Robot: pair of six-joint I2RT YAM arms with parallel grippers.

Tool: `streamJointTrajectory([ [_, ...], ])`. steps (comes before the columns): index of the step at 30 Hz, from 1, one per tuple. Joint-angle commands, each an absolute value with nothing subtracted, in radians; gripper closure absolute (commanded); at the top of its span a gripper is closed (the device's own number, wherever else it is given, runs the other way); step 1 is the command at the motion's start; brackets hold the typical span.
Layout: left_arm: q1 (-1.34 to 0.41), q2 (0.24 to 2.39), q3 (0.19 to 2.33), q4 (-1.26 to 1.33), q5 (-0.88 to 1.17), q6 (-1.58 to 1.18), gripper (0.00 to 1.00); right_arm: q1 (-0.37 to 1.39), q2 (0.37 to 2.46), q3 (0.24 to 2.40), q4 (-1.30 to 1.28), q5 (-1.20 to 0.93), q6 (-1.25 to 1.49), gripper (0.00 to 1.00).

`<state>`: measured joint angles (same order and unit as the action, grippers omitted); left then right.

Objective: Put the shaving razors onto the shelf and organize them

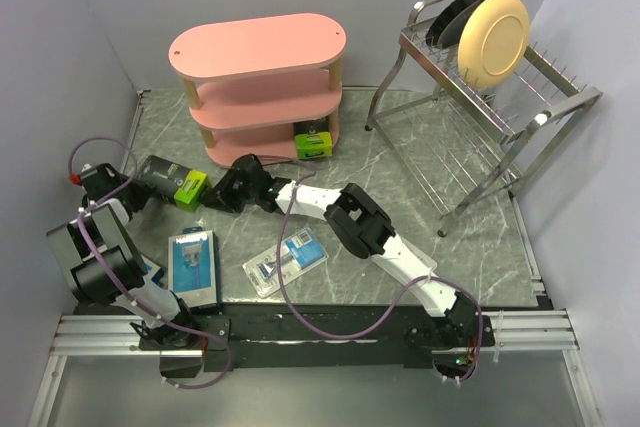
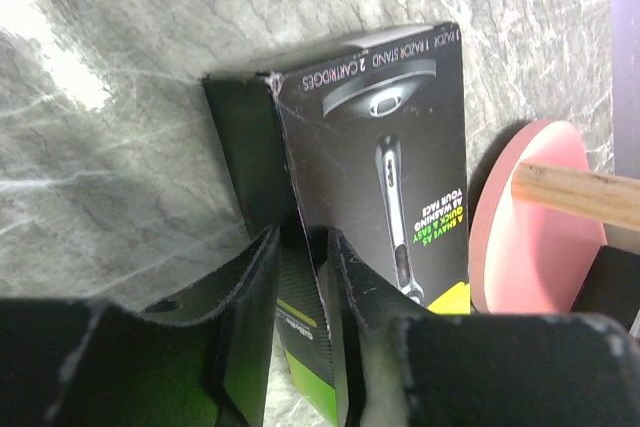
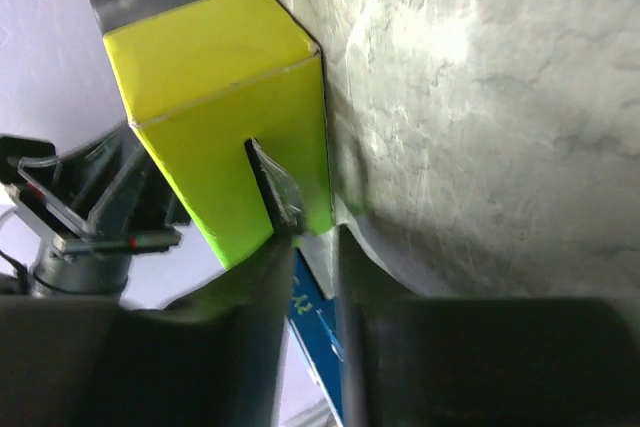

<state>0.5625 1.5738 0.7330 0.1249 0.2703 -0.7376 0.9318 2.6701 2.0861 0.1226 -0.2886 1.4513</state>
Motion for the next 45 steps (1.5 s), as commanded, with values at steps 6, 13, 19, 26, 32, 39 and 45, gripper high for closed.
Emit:
streamJointTrajectory([
  [6,0.535,1.549,0.647,-0.087,0.281,-0.669,0.58,0.910,2.617,1.985,0.323,-0.271,1.384,0.91],
  [13,0.537,1.486,0.597,-0.048,0.273,-0.683,0.55,0.910,2.629,1.997,0.321,-0.256,1.370,0.50],
  [19,0.538,1.473,0.586,-0.046,0.273,-0.680,0.55,0.911,2.704,2.046,0.394,-0.278,1.336,0.60],
  [26,0.540,1.439,0.600,-0.083,0.282,-0.728,0.39,0.905,2.611,1.873,0.571,-0.359,1.341,1.00],
  [32,0.537,1.292,0.534,-0.152,0.491,-0.893,0.03,0.894,2.402,1.658,0.606,-0.384,1.365,1.00],
  [39,0.479,1.166,0.373,-0.023,0.569,-1.015,0.03,0.934,2.304,1.585,0.513,-0.376,1.353,1.00],
  [45,0.468,1.288,0.382,0.135,0.637,-1.091,0.03,0.983,2.275,1.522,0.521,-0.409,1.333,1.00],
])
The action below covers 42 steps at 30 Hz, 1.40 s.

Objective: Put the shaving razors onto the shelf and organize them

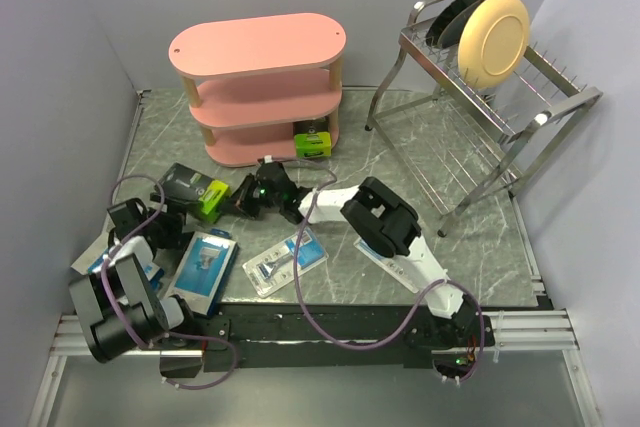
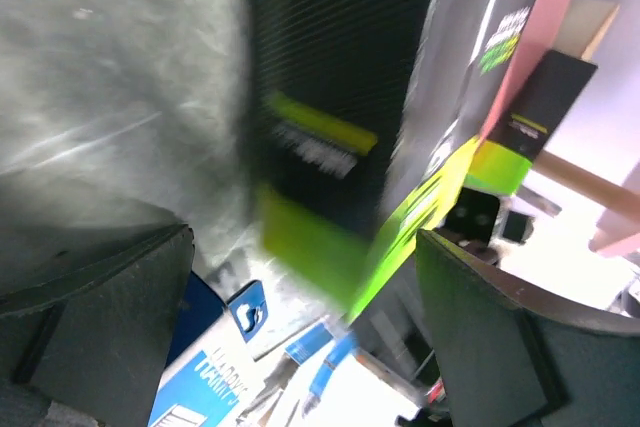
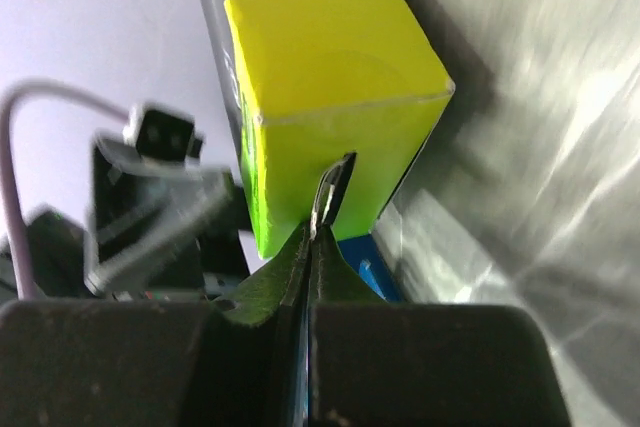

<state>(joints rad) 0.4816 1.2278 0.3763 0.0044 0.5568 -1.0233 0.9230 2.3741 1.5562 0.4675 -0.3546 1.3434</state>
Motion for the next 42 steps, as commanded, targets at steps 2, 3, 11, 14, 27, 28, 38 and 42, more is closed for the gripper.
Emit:
streamJointTrajectory([
  [2,0.468,1.324,0.393,0.184,0.675,-1.083,0.03,0.988,2.264,1.505,0.508,-0.408,1.338,1.00],
  [3,0.460,1.339,0.393,0.213,0.683,-1.089,0.03,0.988,2.260,1.505,0.506,-0.408,1.335,1.00],
  [11,0.451,1.332,0.413,0.184,0.732,-0.999,0.19,0.988,2.240,1.502,0.475,-0.426,1.292,0.88],
  [14,0.460,1.283,0.413,0.181,0.725,-0.930,0.47,0.982,2.221,1.453,0.503,-0.445,1.281,0.67],
  [27,0.495,1.371,0.547,0.042,1.077,-0.710,0.72,0.858,2.096,1.098,0.828,-0.534,1.351,0.14],
  [28,0.495,1.387,0.560,0.025,1.116,-0.675,0.72,0.856,2.094,1.101,0.845,-0.537,1.348,0.12],
  [38,0.463,1.514,0.661,-0.221,1.278,-0.408,0.75,0.861,2.135,1.216,0.897,-0.571,1.364,0.10],
  [42,0.430,1.500,0.655,-0.210,1.304,-0.416,0.74,0.867,2.149,1.232,0.874,-0.560,1.364,0.10],
])
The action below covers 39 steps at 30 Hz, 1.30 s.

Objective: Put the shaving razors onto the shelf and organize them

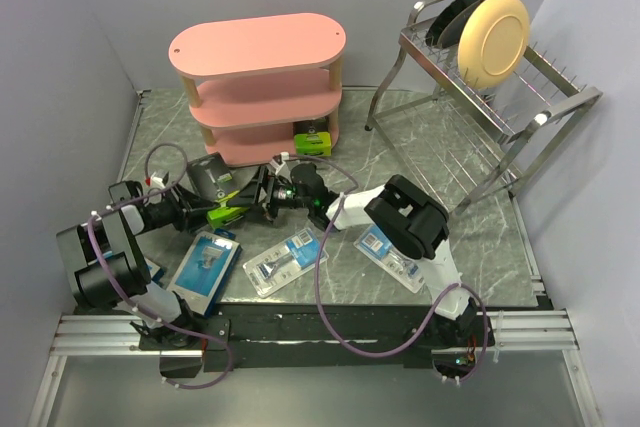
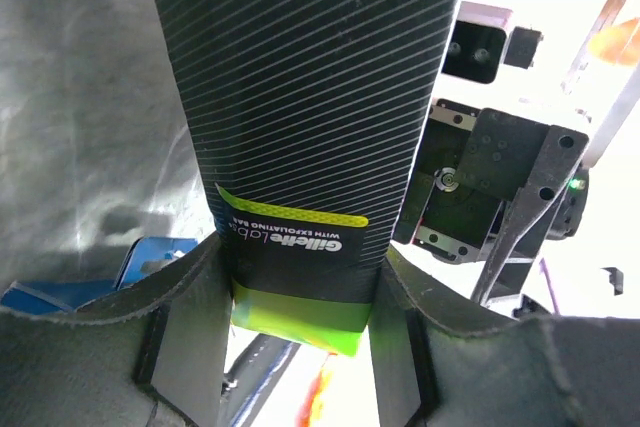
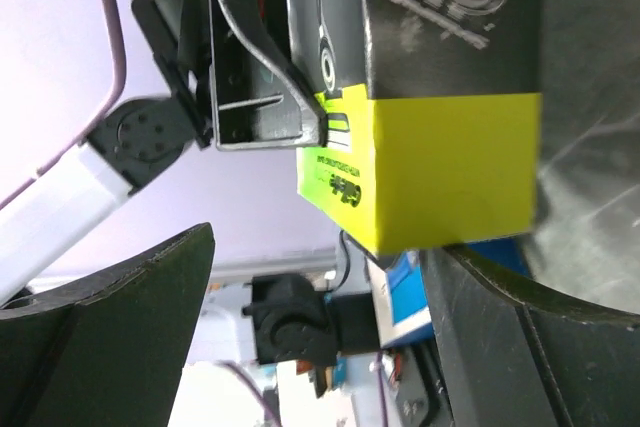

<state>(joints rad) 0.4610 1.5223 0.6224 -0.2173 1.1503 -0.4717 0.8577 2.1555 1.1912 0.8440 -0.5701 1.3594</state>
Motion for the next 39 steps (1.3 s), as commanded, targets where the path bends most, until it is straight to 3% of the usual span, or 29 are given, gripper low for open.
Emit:
streamJointTrajectory([
  [1,0.426,1.499,0.650,-0.204,1.318,-0.422,0.74,0.867,2.149,1.233,0.867,-0.557,1.364,0.09],
  [15,0.420,1.586,0.744,-0.320,1.364,-0.330,0.82,0.856,2.097,1.177,0.712,-0.560,1.270,0.11],
  [28,0.394,1.580,0.712,-0.328,1.339,-0.351,0.81,0.847,2.143,1.229,0.817,-0.552,1.308,0.15],
  [32,0.394,1.611,0.733,-0.356,1.345,-0.331,0.80,0.841,2.132,1.212,0.836,-0.560,1.302,0.28],
  [33,0.394,1.617,0.736,-0.351,1.342,-0.336,0.78,0.838,2.131,1.209,0.838,-0.558,1.301,0.31],
  [35,0.394,1.631,0.750,-0.357,1.310,-0.333,0.62,0.833,2.128,1.197,0.847,-0.561,1.299,0.38],
  [36,0.396,1.634,0.759,-0.383,1.292,-0.318,0.46,0.831,2.129,1.197,0.851,-0.561,1.299,0.41],
  [39,0.400,1.621,0.804,-0.426,1.154,-0.287,0.36,0.819,2.135,1.198,0.864,-0.554,1.302,0.49],
])
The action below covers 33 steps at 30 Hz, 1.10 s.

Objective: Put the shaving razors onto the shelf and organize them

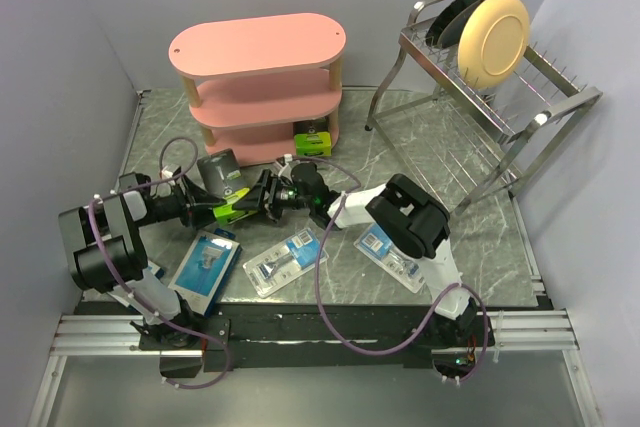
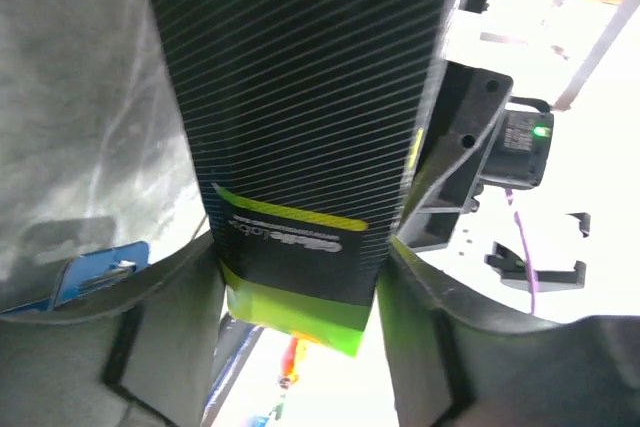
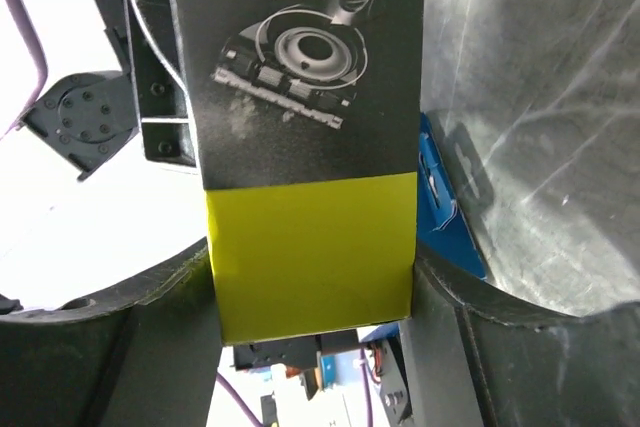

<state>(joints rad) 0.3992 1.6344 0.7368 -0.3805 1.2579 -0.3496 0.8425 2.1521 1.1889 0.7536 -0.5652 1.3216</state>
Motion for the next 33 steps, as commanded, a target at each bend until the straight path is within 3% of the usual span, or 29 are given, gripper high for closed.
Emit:
streamJointTrajectory([
  [1,0.419,1.617,0.804,-0.423,1.129,-0.299,0.33,0.810,2.146,1.210,0.867,-0.552,1.307,0.50],
  [6,0.480,1.520,0.772,-0.425,1.031,-0.345,0.24,0.778,2.187,1.267,0.877,-0.549,1.313,0.54],
  [15,0.506,1.417,0.724,-0.454,1.040,-0.353,0.24,0.727,2.212,1.315,0.897,-0.548,1.333,0.63],
  [33,0.517,1.385,0.669,-0.374,1.051,-0.420,0.25,0.649,2.010,1.269,0.848,-0.552,1.353,0.69],
])
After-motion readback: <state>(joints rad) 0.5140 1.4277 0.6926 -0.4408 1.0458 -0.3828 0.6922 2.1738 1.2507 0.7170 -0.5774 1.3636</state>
